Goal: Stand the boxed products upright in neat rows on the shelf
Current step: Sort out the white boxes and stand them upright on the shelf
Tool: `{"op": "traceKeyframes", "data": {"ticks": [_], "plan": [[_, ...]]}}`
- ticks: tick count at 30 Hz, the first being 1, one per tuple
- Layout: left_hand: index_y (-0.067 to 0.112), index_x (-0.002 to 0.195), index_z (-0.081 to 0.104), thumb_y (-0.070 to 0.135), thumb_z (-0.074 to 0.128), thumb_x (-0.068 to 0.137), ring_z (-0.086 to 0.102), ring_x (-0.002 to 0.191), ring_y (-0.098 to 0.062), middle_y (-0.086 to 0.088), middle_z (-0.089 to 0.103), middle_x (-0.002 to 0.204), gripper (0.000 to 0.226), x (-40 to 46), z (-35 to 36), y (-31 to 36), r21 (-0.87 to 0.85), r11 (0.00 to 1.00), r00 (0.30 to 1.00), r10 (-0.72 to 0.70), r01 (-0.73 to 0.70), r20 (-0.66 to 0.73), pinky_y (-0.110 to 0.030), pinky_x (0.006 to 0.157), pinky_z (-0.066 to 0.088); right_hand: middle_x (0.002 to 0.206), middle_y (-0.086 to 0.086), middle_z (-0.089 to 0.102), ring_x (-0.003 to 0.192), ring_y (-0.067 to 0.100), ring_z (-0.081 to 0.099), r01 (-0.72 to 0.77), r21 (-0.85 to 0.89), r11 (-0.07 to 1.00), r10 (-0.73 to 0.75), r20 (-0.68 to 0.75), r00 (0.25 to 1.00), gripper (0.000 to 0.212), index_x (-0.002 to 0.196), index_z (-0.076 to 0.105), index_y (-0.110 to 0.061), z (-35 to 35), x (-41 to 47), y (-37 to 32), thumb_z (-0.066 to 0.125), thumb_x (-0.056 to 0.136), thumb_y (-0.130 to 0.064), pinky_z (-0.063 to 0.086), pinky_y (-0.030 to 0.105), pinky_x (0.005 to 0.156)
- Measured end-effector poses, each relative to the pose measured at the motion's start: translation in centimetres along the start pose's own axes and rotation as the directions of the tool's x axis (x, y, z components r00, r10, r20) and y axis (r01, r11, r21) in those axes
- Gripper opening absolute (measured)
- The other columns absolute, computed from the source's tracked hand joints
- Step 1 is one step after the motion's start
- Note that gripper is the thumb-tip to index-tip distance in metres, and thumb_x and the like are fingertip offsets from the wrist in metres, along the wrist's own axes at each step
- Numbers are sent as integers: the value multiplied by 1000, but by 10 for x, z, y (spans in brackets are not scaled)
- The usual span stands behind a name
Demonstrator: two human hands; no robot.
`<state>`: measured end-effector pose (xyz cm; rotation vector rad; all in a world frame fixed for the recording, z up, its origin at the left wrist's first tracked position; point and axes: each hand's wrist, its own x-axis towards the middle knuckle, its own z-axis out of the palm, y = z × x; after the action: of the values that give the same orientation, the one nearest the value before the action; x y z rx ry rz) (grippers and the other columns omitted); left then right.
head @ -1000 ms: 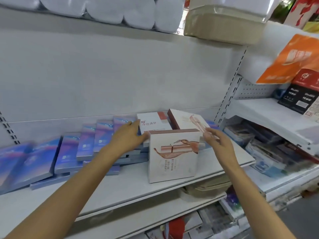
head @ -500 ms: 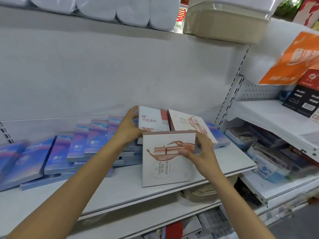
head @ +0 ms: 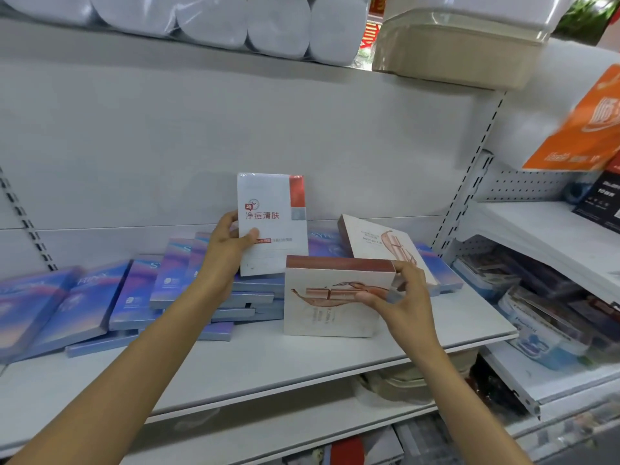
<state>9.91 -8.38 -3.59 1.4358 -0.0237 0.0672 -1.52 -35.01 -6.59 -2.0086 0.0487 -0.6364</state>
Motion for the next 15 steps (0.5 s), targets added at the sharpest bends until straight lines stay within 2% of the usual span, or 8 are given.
{"op": "traceKeyframes", "data": {"ticks": [3,5,9,11,15], "plan": [[20,130,53,7,59,99,66,113,-28,-3,65,130,34,-6,-7,3,-1,999,997,46,-46,-57,-48,95,56,111,-42,58,107,-13,57,-17,104,994,13,32,999,57,115,50,-44,-1,-4,-9,85,74,-25,51,7,78],[21,130,54,8,59,100,67,110,-25,2,68,121,33,-11,-12,6,22,996,993,87,-85,-74,-41,90,57,106,-45,60,105,-12,60,-38,156,987,28,63,998,58,116,50,-42,-1,-6,-9,84,76,-16,52,7,76],[20,129,56,9,60,99,68,111,-24,5,71,119,33,-18,-23,10,34,991,986,131,-128,-105,-42,93,56,107,-19,74,100,3,71,-112,295,949,92,84,992,54,120,56,-26,-1,-8,-9,82,77,-7,60,22,82],[17,132,57,8,60,98,68,109,-22,2,71,120,35,-23,-31,12,23,989,980,148,-146,-135,-39,91,57,103,-12,77,96,11,74,-145,358,922,117,99,988,47,116,59,-21,0,-8,-14,81,77,-6,62,26,78],[13,129,59,7,60,97,70,91,-10,6,72,111,32,-36,-53,16,-21,982,962,177,-185,-206,-19,71,56,103,-8,78,91,18,76,-188,424,886,138,146,980,48,117,60,-19,11,-7,-29,81,74,-16,62,28,72]]}}
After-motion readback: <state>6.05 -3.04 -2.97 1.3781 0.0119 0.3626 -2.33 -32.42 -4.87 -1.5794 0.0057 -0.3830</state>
